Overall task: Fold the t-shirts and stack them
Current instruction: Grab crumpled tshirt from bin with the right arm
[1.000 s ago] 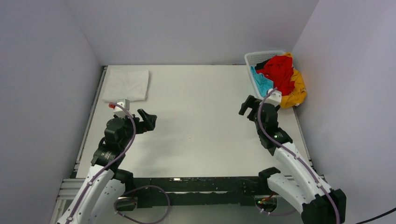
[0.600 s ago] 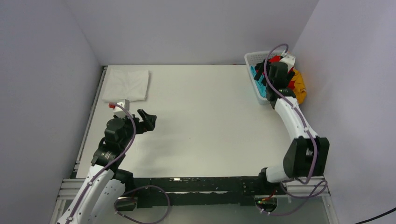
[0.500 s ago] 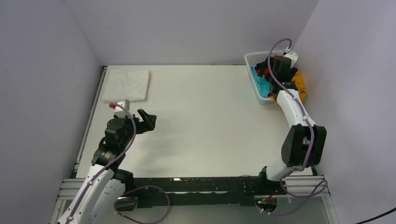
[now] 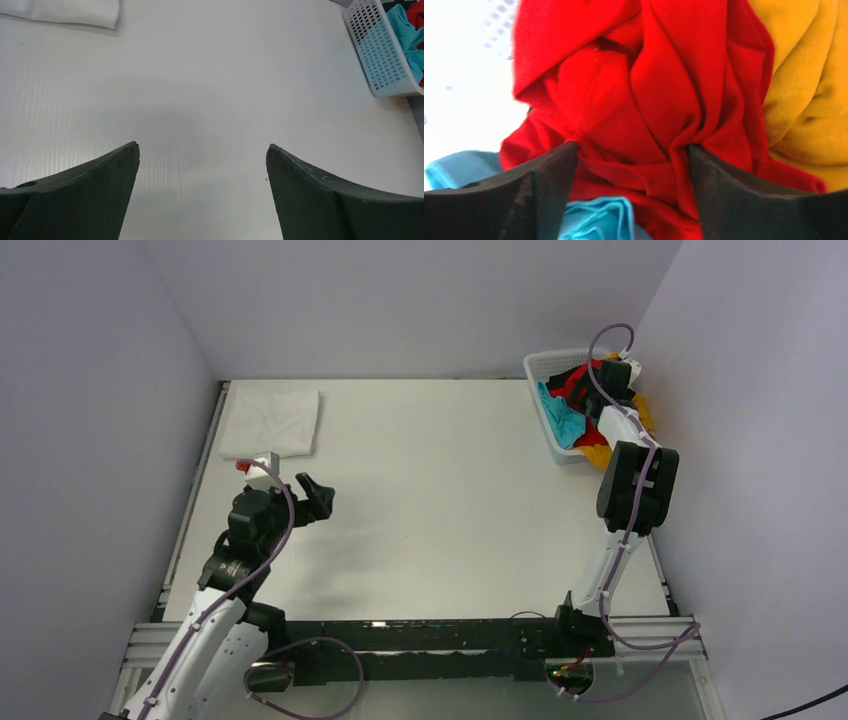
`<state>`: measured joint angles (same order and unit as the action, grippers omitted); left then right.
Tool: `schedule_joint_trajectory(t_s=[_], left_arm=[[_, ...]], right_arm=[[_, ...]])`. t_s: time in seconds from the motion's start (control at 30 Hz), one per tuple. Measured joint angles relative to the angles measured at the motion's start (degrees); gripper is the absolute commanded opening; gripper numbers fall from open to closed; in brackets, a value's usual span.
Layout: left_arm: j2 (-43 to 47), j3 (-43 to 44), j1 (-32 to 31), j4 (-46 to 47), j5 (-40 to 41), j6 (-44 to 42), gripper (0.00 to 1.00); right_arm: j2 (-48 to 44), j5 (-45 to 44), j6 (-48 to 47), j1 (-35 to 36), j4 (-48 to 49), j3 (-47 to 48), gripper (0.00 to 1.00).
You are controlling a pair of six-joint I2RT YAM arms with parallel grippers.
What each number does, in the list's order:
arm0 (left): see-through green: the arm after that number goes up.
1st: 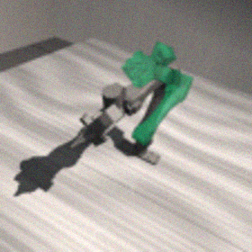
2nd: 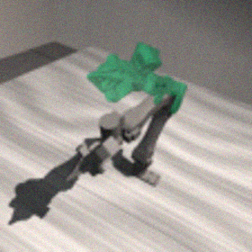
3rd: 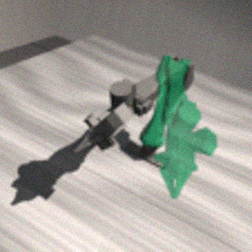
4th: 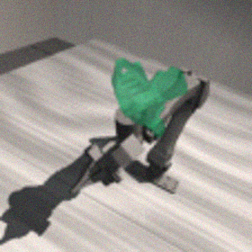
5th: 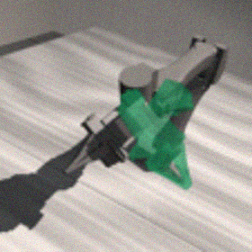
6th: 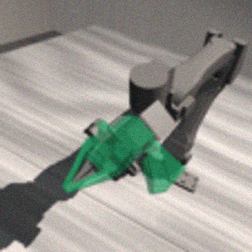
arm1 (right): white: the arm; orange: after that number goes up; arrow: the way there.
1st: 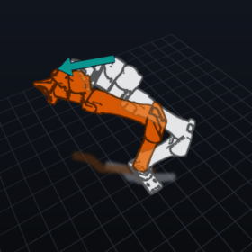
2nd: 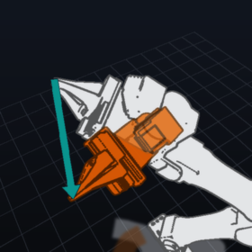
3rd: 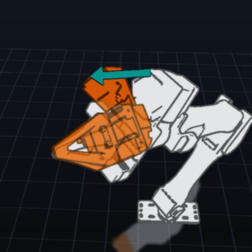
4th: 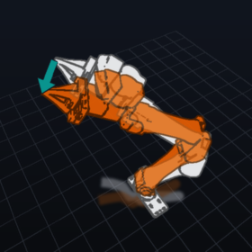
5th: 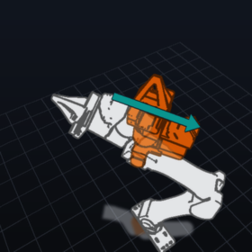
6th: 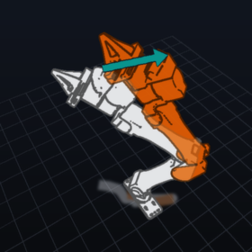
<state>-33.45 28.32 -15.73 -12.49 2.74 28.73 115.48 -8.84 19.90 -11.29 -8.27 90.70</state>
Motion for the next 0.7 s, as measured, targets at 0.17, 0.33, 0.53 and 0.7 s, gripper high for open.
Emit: schedule_joint_trajectory(t_s=[0.17,0.33,0.53,0.7], left_arm=[[1.0,0.0,0.0,-0.7,0.2,-0.2,0.99],[0.4,0.0,0.0,-0.7,0.2,-0.2,0.99],[-1.7,0.0,0.0,-0.7,0.1,-0.2,1.00],[-1.5,0.0,0.0,-0.7,0.1,-0.2,1.00]], right_arm=[[4.0,1.3,2.5,-2.2,1.7,1.3,0.36],[2.3,0.6,4.4,-2.6,6.7,-1.0,0.18],[-3.7,-0.1,5.4,-2.5,11.9,-7.6,0.00],[-10.8,-1.2,5.4,-2.4,16.1,-11.4,0.00]])
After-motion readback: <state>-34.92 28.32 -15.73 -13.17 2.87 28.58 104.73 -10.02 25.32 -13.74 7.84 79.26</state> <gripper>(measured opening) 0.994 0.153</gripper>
